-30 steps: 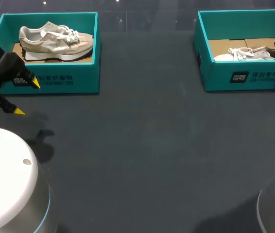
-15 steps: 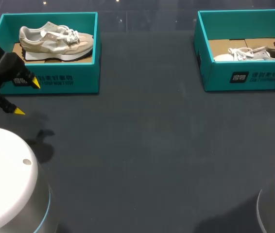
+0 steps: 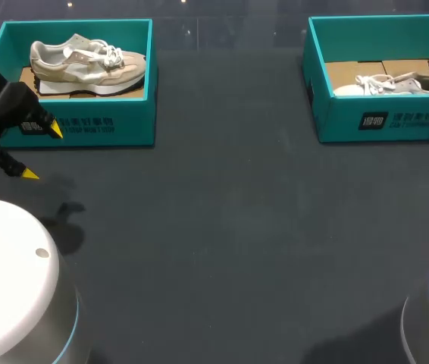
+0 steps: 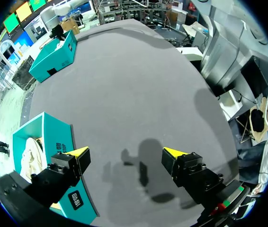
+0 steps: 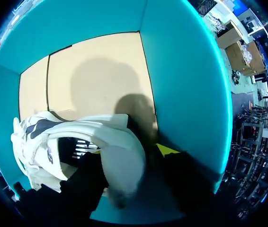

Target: Take the shoe out of the shoebox, open the shoe tongue, remove and reinsert the insole, then place the shoe into the shoebox

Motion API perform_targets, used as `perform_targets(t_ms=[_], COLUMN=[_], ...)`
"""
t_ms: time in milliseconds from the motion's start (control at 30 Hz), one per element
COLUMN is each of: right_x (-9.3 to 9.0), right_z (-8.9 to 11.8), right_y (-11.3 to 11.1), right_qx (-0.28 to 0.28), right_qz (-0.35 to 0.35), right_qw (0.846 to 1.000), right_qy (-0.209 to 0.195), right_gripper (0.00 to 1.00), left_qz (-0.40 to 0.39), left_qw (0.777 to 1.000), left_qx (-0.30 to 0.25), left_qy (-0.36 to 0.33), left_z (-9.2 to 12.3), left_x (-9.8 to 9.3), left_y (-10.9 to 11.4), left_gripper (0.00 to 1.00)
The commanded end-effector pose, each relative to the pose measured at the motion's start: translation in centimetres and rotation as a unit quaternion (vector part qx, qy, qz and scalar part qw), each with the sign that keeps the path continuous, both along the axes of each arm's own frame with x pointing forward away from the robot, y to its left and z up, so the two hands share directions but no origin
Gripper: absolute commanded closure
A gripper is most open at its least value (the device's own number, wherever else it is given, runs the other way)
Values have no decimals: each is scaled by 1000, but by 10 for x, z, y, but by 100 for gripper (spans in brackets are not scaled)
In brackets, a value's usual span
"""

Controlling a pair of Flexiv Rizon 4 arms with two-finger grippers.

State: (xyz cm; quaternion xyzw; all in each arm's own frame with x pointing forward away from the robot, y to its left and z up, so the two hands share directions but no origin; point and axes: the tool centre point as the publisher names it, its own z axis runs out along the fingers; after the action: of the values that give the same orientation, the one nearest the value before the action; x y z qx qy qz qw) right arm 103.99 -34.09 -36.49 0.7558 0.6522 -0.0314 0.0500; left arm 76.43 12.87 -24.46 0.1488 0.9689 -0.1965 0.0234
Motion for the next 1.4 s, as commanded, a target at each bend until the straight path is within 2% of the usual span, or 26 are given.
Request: perform_targets(t_ms=[33, 167, 367, 667, 833, 967, 1400], right_x=[-11, -12, -18, -27, -39, -51, -89], right_z=[12, 22, 42, 99, 131, 147, 186], right_y=[3, 5, 12, 21, 25, 28, 51], right_qx=[-1, 1, 6, 4, 5, 21, 14], right_qz=[-1, -1, -1, 1, 3, 13, 4], right_qw=[1000, 1000, 1000, 999, 998, 999, 999], right_qy=[-14, -19, -22, -53, -64, -46, -35], right_gripper=[23, 20, 0, 0, 0, 0, 0], left_qz=[0, 0, 0, 0, 0, 0, 0], left_qw=[1000, 1000, 1000, 1000, 1000, 1000, 1000], left_qx=[1, 1, 1, 1, 1, 1, 1], left_qy=[0, 0, 0, 0, 0, 0, 0], left_z=[0, 0, 0, 0, 0, 0, 0], left_x=[0, 0, 0, 0, 0, 0, 0], left_y=[0, 0, 0, 0, 0, 0, 0], left_gripper=[0, 0, 0, 0, 0, 0, 0])
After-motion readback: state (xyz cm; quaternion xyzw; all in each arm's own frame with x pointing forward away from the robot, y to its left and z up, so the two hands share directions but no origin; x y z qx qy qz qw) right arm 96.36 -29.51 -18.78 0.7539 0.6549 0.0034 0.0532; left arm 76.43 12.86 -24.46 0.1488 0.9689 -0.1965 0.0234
